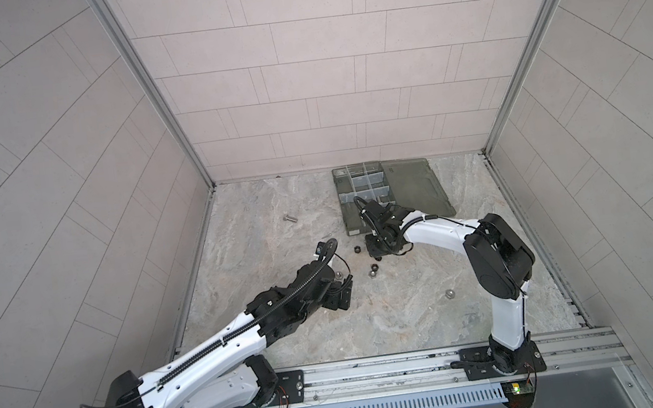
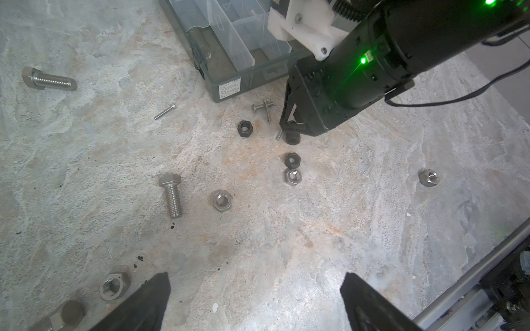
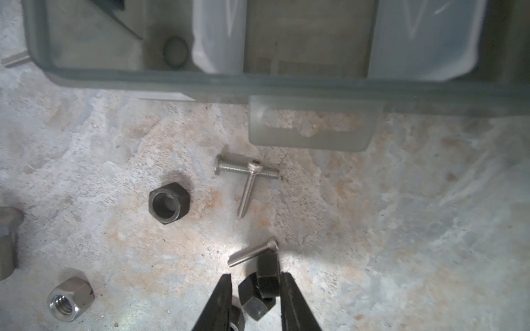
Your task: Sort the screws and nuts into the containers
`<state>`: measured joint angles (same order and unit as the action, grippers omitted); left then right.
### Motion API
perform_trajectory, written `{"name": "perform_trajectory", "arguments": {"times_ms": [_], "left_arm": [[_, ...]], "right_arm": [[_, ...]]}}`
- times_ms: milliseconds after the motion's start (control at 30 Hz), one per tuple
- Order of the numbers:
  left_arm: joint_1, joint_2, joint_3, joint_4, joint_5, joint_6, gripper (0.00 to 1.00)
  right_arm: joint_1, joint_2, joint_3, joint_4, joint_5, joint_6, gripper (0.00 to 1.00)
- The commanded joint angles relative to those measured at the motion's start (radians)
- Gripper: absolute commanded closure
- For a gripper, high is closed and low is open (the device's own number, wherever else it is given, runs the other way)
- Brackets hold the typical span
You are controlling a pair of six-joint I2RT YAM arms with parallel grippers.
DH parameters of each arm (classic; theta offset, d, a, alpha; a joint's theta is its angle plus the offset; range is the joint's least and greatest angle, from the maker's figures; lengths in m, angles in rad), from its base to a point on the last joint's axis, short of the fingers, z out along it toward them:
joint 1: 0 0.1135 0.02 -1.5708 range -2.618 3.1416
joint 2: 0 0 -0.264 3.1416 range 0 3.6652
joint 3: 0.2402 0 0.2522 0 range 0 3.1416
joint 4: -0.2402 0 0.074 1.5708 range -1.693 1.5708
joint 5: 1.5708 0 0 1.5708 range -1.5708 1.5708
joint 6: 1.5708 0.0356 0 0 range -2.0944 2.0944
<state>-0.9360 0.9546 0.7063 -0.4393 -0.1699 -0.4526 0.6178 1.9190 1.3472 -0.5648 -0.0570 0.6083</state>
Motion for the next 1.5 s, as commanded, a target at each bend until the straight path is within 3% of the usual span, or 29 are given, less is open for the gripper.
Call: {"name": "perform_trajectory", "arguments": {"times_ms": [0,433,800,1233,1467], "left_arm": [[0.007,0.010,0.019,0.008,-0.010,0.014,0.00],[0.009,0.022,0.018,0.014,-0.009,0.010,0.00],[0.010,0.028,0.021,0.017,-0.005,0.009,0.00],[0.070,0.143,0.161,0.019,0.076,0.059,0.00],[0.097,0.203,0.232,0.011,0.101,0.086,0.00]], "right_arm": [[-0.010,0.008,-0.005,-0.029,0.024,-0.007,0.70],[-0.024,0.044,-0.006,-0.014,-0.018,-0.014,0.77],[-0.035,0.047,-0.002,-0.027,-0.030,-0.020,0.95],[-0.085,-0.096,0.083,-0.129,-0.002,-0.057,0.96],[-0.171,-0.076,0.197,-0.161,-0.009,-0.078,0.96]]}}
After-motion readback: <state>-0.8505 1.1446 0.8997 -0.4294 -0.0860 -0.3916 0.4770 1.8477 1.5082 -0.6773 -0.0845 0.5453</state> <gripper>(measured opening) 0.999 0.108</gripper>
